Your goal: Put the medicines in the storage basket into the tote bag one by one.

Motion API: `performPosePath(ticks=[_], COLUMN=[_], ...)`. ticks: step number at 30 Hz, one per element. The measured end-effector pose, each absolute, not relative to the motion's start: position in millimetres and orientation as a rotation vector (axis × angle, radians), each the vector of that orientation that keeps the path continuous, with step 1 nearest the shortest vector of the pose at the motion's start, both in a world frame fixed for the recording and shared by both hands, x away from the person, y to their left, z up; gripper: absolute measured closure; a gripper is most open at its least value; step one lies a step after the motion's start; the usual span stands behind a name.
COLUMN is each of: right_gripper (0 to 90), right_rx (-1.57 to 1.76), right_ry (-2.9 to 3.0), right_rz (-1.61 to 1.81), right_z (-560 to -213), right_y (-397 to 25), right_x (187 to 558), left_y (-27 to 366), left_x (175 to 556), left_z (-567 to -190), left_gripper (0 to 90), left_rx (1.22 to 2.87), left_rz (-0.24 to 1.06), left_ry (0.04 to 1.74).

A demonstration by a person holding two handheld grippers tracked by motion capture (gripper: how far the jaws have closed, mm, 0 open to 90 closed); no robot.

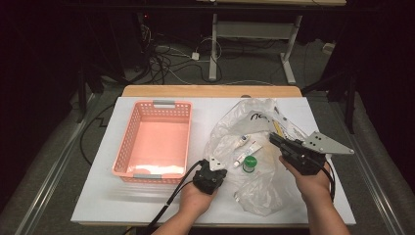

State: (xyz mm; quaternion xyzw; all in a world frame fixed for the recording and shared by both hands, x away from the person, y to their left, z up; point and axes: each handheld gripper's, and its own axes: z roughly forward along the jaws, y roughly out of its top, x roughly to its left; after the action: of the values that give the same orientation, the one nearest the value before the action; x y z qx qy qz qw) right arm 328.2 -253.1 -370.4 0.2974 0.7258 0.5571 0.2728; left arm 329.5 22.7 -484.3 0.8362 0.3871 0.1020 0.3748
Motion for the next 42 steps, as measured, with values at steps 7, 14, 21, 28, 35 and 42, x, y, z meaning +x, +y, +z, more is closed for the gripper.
performPosePath(ticks=[7,14,21,28,35,42], right_gripper=[90.0,90.0,90.0,90.0,90.0,90.0], right_rx=[0.813,0.816,0.812,0.826,0.829,0.835], right_ry=[1.924,1.882,1.812,1.779,1.755,1.719], right_rz=[1.515,1.508,1.519,1.534,1.533,1.539], right_z=[-366.9,-361.2,-352.9,-350.8,-348.1,-341.3], right_y=[-256.4,-258.9,-261.5,-263.0,-264.4,-262.8], right_x=[330.3,331.4,332.9,335.7,339.9,348.0], left_y=[30.2,32.7,33.9,33.3,32.5,33.9], left_x=[323.6,323.1,322.9,329.2,332.3,337.5], left_z=[-481.2,-469.6,-441.4,-420.0,-408.6,-390.0], left_gripper=[88.5,88.5,88.5,88.4,88.4,88.4], left_rx=[2.041,1.935,1.835,1.784,1.753,1.708], left_rz=[0.303,0.372,0.444,0.479,0.522,0.557], left_ry=[0.984,0.935,0.891,0.865,0.835,0.813])
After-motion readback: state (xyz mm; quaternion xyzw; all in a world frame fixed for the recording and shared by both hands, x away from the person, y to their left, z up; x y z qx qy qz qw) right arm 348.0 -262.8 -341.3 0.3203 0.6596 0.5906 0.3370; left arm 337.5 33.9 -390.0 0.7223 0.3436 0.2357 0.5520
